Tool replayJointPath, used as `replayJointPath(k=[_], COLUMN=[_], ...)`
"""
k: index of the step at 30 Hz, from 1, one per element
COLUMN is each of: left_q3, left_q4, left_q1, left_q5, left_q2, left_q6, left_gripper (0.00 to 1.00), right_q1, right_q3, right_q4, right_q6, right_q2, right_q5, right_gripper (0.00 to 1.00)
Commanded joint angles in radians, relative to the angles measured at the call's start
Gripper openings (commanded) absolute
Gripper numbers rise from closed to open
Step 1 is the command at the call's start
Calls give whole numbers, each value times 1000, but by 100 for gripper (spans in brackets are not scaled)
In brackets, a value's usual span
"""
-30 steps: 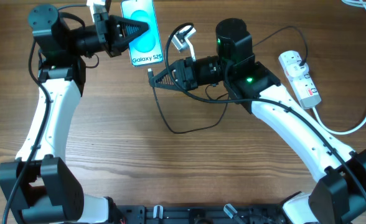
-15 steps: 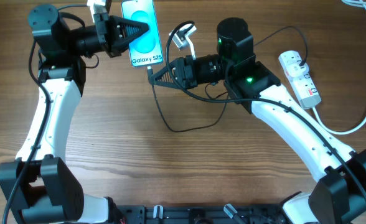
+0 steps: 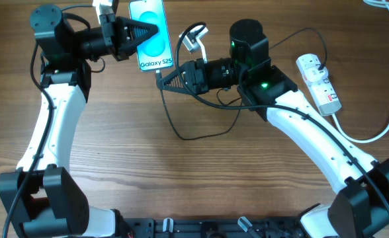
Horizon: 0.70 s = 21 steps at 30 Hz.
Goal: Plug charger to phone and switch on socket
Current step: 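Keep the phone and inserted cable plug steady with both grippers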
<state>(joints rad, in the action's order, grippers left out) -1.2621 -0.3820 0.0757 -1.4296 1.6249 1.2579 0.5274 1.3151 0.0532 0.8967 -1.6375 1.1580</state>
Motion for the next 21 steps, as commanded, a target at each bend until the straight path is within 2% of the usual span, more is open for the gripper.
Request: replayJointPath(k=[1, 21], left_q3=[-13, -13], left_q4=[-4, -4], left_q1=[-2, -2], left_q5=[-17, -34], left_q2=[-17, -17], left_q6=[-23, -23], left_gripper=[4, 4], right_q1=[3, 3], right_q3=[5, 5], right_q4=[13, 48], right_q6=[20, 75], right_q2=[-8, -8], right_q5=[-30, -36], right_gripper=[4, 4])
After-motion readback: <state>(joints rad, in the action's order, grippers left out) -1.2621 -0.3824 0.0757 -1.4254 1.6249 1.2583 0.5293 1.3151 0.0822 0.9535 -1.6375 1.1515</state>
